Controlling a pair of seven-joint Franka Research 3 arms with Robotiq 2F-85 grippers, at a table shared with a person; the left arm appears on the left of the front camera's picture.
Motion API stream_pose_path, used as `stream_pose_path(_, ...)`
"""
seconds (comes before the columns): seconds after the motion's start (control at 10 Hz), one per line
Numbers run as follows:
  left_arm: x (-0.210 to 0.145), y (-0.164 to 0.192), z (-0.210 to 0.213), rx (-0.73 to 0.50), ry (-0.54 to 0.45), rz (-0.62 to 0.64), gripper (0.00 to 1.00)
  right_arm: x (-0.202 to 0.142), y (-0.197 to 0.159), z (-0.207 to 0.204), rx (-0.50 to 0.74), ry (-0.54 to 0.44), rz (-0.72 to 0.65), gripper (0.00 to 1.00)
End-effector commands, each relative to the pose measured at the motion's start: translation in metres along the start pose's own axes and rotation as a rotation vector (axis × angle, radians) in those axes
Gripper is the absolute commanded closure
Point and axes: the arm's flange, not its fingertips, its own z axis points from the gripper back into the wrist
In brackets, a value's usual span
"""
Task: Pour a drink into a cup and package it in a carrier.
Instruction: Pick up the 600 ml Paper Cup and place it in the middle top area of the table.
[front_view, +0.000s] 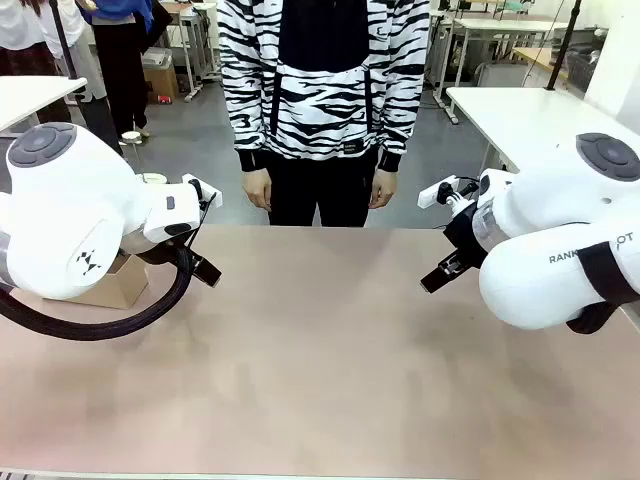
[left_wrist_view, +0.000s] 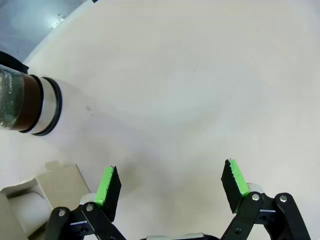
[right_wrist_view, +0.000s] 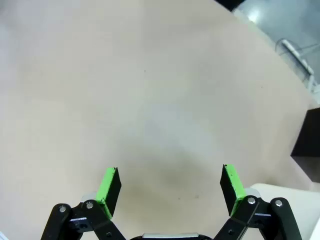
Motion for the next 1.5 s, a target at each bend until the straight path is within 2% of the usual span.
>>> stream_pose_path(0.0,0.000,0.000,0.000,0.000,0.000,0.000,0.00,0.000,0.000,0.000,0.000,0.000,0.000,0.00)
stream_pose_path(0.8,0.000,0.000,0.000,0.000,0.000,0.000,0.00,0.000,0.000,0.000,0.000,0.000,0.001,0.00)
stream_pose_path(0.9,0.000,0.000,0.000,0.000,0.000,0.000,0.00,0.025,-0.016,0.014,-0.003,-0.009,-0.007,0.00)
stream_pose_path(1.0,0.000,0.000,0.000,0.000,0.000,0.000,0.00,0.055,-0.041,0.037,0.080,-0.013,0.020,0.00)
stream_pose_path(1.2,0.000,0.000,0.000,0.000,0.000,0.000,0.00,0.097,-0.091,0.094,0.195,-0.097,0.056,0.00)
stream_pose_path(1.3,0.000,0.000,0.000,0.000,0.000,0.000,0.00,0.103,-0.122,0.120,0.249,-0.149,0.089,0.00)
stream_pose_path(1.4,0.000,0.000,0.000,0.000,0.000,0.000,0.00,0.089,-0.165,0.146,0.345,-0.232,0.137,0.00)
